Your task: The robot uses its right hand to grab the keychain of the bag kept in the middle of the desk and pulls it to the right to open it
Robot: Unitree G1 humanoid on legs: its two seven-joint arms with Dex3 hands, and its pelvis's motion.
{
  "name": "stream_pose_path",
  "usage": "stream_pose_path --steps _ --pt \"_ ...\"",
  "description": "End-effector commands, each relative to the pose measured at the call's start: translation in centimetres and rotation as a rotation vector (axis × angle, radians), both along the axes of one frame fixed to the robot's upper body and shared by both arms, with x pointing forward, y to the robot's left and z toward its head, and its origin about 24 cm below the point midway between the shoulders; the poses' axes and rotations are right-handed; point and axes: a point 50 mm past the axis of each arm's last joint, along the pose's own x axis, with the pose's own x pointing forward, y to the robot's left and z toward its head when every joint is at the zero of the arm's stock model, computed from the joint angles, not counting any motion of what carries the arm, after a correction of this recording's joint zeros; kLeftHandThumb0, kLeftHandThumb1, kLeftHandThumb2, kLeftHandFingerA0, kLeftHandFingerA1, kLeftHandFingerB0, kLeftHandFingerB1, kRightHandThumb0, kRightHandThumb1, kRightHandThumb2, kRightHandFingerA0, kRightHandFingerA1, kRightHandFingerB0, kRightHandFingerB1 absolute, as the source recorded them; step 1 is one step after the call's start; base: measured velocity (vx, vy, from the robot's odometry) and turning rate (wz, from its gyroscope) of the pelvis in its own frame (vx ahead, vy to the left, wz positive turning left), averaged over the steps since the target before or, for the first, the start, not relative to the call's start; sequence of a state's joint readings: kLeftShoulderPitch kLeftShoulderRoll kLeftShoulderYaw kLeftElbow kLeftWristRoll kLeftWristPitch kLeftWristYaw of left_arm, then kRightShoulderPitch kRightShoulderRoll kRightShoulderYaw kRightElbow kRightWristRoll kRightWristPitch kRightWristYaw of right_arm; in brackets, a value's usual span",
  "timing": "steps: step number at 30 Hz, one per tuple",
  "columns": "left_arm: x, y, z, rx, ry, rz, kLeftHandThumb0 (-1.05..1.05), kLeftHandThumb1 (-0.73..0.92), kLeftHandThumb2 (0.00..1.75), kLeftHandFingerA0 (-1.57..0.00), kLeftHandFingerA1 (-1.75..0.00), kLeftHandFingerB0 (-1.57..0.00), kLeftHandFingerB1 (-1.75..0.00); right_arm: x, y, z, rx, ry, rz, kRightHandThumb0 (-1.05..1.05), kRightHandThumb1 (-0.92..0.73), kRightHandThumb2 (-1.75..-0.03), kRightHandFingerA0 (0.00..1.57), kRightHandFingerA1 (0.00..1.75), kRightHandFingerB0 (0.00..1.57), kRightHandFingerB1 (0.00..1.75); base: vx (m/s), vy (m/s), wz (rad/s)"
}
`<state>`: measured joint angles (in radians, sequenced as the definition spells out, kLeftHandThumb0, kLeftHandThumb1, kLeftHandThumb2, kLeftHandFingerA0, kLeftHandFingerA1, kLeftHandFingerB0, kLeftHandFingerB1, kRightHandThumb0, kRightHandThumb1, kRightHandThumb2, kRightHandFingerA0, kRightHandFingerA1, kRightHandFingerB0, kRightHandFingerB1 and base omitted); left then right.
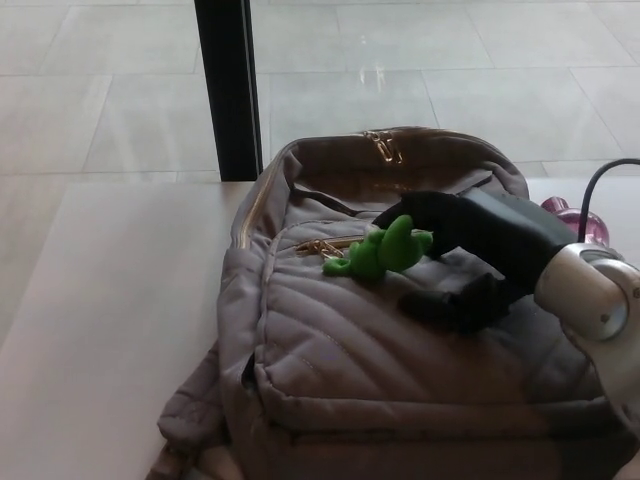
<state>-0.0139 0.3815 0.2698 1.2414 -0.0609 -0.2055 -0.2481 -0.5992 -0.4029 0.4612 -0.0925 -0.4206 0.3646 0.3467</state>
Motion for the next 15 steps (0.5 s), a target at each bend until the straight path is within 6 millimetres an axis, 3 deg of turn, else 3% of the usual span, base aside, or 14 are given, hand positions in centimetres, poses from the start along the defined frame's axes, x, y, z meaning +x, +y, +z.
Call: stream_pose_path --steps 1,8,10,13,14,15 --pt "-0.12 0.14 0.11 0.021 -0.011 0.0 -0.54 0.67 0.6 -0.64 -0.55 -0.53 -0.44 -0.11 0.51 -0.92 -0.006 0.006 0.019 -0.64 -0.62 -0.59 0.71 0.65 0.45 0.43 0.0 0.0 0.0" --pt "-0.19 0.02 0.07 0.008 -0.023 -0.005 -0.58 0.69 0.61 -0.64 -0.55 -0.51 -0.45 -0.37 0.87 -1.06 -0.007 -0.006 0.006 -0.57 -0.66 -0.61 0.88 0.74 0.47 0.42 0.0 0.0 0.0" --pt "-0.12 -0.03 0.05 0.011 -0.02 -0.007 -0.58 0.72 0.62 -0.65 -0.56 -0.5 -0.44 -0.51 0.94 -1.16 -0.015 -0.003 -0.001 -0.44 -0.66 -0.6 1.01 0.78 0.52 0.41 0.0 0.0 0.0" --pt "-0.14 -0.07 0.04 0.008 -0.02 -0.015 -0.59 0.73 0.62 -0.63 -0.56 -0.49 -0.44 -0.59 0.91 -1.22 -0.004 -0.002 0.002 -0.38 -0.68 -0.61 1.04 0.84 0.56 0.43 0.0 0.0 0.0" --pt "-0.12 -0.1 0.05 0.003 -0.027 -0.011 -0.6 0.75 0.62 -0.64 -0.55 -0.49 -0.44 -0.71 0.89 -1.24 0.015 -0.012 0.008 -0.3 -0.71 -0.65 1.11 1.04 0.71 0.51 0.0 0.0 0.0" --pt "-0.14 -0.11 0.02 -0.014 -0.035 0.003 -0.61 0.76 0.63 -0.64 -0.58 -0.49 -0.45 -0.75 0.9 -1.2 0.003 -0.02 0.007 -0.28 -0.72 -0.68 1.07 1.32 0.88 0.61 0.0 0.0 0.0"
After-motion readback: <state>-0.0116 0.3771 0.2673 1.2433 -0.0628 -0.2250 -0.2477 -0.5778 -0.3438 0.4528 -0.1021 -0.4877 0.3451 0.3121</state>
